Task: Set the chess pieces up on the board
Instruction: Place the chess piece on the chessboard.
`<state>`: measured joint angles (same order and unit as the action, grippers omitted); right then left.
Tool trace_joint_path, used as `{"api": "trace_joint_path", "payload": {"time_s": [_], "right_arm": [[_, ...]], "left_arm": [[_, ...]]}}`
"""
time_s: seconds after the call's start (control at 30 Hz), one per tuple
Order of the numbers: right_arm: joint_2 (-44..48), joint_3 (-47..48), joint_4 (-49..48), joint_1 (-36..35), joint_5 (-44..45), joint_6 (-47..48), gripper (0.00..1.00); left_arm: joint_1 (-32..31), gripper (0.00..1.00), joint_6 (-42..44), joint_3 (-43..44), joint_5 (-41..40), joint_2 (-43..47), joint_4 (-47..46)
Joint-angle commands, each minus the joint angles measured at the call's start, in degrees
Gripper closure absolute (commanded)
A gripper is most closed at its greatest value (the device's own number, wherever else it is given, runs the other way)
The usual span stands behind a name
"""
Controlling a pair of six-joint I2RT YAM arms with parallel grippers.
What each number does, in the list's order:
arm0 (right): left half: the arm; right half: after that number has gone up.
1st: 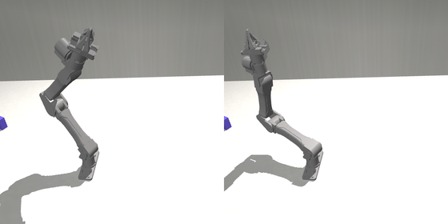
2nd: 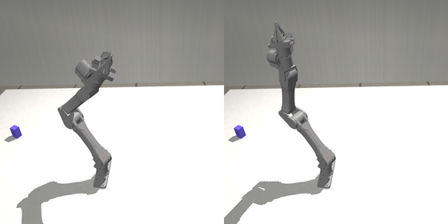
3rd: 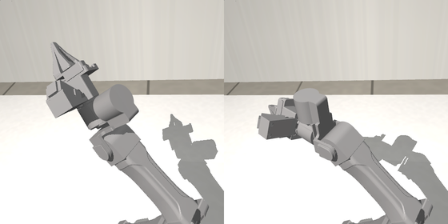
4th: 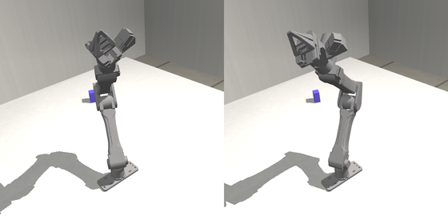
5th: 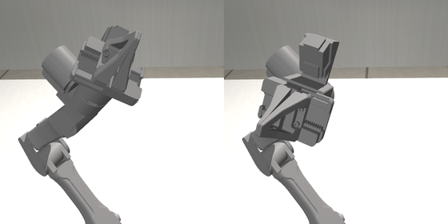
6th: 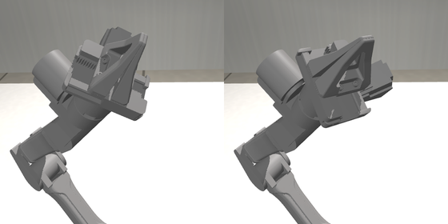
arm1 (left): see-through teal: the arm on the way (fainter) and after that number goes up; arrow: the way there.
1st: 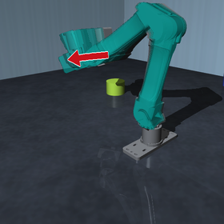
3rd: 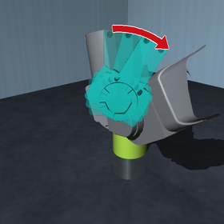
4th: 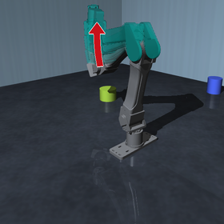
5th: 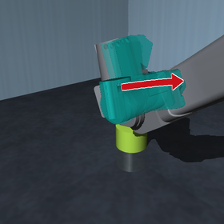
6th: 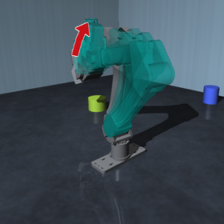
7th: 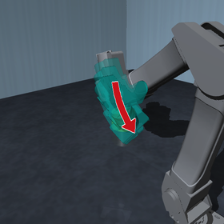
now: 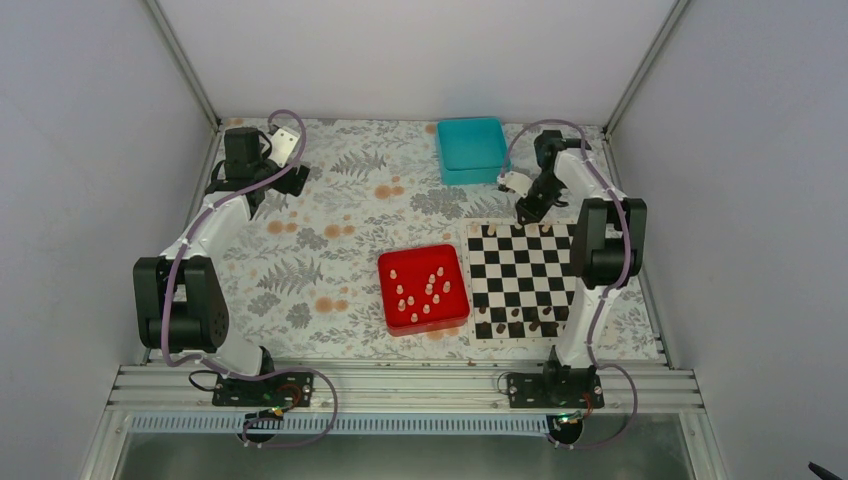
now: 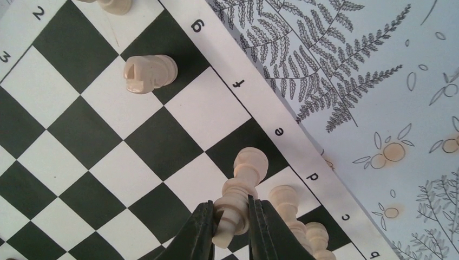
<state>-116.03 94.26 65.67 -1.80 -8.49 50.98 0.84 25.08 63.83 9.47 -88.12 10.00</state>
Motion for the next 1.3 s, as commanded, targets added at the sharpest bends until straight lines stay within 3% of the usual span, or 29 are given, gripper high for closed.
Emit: {"api": "trace_joint_path", "payload": {"time_s": [0.0, 0.73, 0.87, 1.03, 1.27], "right_arm": [[-0.9, 0.8, 1.0, 0.0, -1.1, 1.0, 0.89], [-3.8, -1.5, -0.2, -0.1, -0.3, 0.6, 0.88], [-3.9, -1.5, -1.2, 0.0, -0.3, 0.4, 0.82], [-2.5, -0.7, -2.2, 0.0, 0.1, 0.3, 0.67], [-0.1, 2.5, -1.9, -0.2, 0.2, 0.0, 0.58]], "left_arm": [[0.0, 0.00, 0.8, 0.1, -0.3, -0.5, -0.6], [0.0, 0.00, 0.8, 0.5, -0.1, -1.0, -0.3], [0.0, 0.00, 0.8, 0.4, -0.2, -0.8, -0.4], [-0.1, 0.00, 0.8, 0.6, -0.2, -1.1, -0.3], [0.0, 0.00, 0.8, 0.7, -0.1, -1.2, -0.2]]}}
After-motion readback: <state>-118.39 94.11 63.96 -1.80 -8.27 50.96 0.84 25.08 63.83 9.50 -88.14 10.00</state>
